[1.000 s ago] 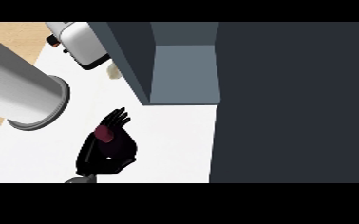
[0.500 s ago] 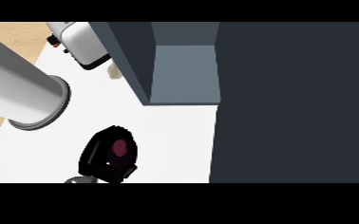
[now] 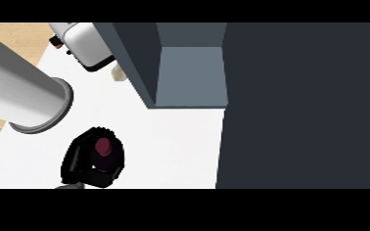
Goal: Pick up the wine, place it into the cabinet and close the cabinet
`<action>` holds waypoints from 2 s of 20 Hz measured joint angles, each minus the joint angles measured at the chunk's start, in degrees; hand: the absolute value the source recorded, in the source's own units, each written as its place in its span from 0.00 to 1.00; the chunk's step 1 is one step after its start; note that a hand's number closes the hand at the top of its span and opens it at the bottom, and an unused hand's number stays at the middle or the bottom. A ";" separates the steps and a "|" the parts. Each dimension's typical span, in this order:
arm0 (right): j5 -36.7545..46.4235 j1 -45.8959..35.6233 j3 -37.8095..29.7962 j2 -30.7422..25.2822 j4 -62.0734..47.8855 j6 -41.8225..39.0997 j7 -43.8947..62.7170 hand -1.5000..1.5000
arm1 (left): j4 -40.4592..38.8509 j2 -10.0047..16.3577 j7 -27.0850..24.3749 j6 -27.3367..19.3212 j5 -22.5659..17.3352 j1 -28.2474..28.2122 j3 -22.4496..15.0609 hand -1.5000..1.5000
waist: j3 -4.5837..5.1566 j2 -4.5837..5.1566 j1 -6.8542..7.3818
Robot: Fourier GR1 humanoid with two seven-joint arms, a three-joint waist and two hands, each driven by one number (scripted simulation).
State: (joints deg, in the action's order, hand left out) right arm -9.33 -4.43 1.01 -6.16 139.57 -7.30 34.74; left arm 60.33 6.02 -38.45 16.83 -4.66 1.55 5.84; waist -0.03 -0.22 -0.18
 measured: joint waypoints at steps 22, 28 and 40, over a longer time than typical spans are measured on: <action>-0.15 -0.23 0.51 1.19 -0.25 -0.30 0.27 0.00 | 41.47 -4.70 24.13 -9.29 -4.83 -8.43 -6.48 1.00 | 0.00 0.03 0.14; -0.09 0.98 1.08 1.25 0.17 -0.51 0.59 0.00 | 46.88 -5.69 33.09 -14.91 -3.16 -4.50 -12.32 1.00 | 0.01 0.06 -0.20; -0.85 -0.54 -2.43 0.60 -0.48 -1.81 0.11 0.00 | 46.23 -5.98 42.55 -35.28 -2.82 10.92 -27.31 1.00 | 0.00 0.12 -0.53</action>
State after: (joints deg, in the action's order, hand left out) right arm -10.18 -4.98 -1.42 -5.56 139.10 -9.10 34.84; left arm 106.56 0.04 4.11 -18.45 -7.48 12.47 -21.47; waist -0.03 -0.10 -0.71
